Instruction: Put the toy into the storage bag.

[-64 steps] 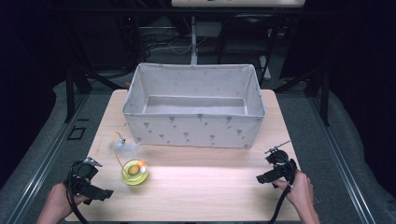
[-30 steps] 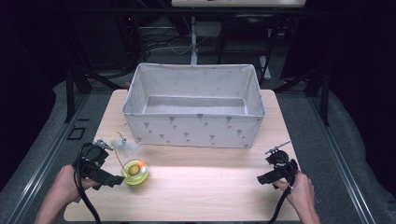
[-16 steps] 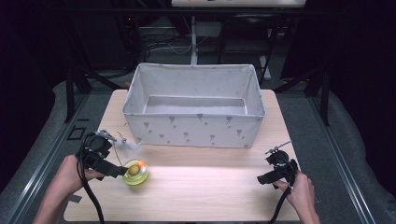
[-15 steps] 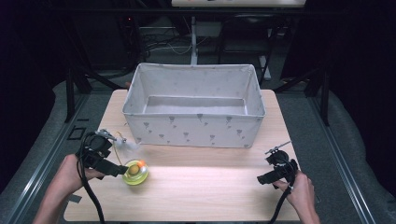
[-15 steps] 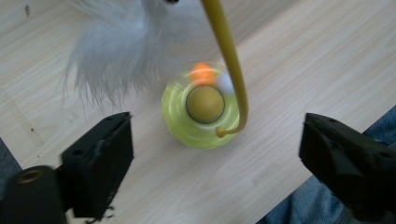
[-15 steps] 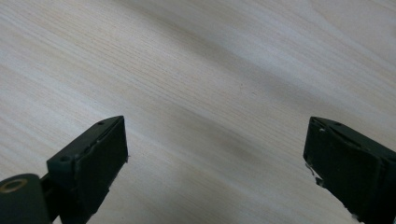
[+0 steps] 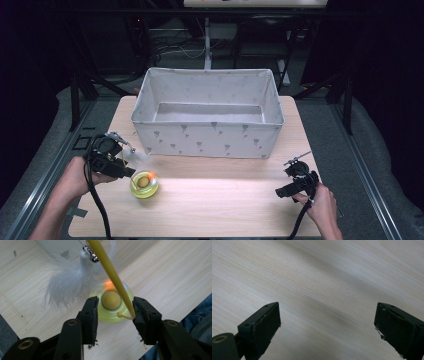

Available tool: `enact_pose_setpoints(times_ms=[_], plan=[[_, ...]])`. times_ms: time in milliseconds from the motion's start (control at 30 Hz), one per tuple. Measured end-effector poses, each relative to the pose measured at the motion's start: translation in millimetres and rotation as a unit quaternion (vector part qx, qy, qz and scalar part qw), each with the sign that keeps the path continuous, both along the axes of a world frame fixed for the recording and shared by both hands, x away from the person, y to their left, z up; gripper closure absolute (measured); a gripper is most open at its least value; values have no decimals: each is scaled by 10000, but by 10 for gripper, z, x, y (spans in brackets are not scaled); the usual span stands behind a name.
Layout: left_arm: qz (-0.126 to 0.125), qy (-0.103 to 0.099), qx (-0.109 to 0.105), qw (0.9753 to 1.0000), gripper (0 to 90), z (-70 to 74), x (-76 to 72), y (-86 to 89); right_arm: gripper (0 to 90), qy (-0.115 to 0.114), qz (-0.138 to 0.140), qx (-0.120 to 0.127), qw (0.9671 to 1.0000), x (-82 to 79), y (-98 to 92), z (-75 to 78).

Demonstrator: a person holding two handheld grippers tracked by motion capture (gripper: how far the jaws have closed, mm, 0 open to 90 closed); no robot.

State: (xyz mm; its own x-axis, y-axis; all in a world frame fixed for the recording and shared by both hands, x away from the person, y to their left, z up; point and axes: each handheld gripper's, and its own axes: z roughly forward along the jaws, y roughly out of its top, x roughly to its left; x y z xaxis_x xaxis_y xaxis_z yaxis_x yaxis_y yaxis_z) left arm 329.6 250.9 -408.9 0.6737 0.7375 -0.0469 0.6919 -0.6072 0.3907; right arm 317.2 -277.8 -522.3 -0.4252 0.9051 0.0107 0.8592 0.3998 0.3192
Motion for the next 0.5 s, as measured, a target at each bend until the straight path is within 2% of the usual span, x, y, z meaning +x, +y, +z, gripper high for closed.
enact_pose_setpoints(times_ms=[233,500], plan=[[-109,74,98,9999,711,3,5,-8,67,10,-8,-10,10000,1,-3,-3],[-116,124,175,9997,706,24,-11,6,68,49,17,14,10000,5,-2,-6]])
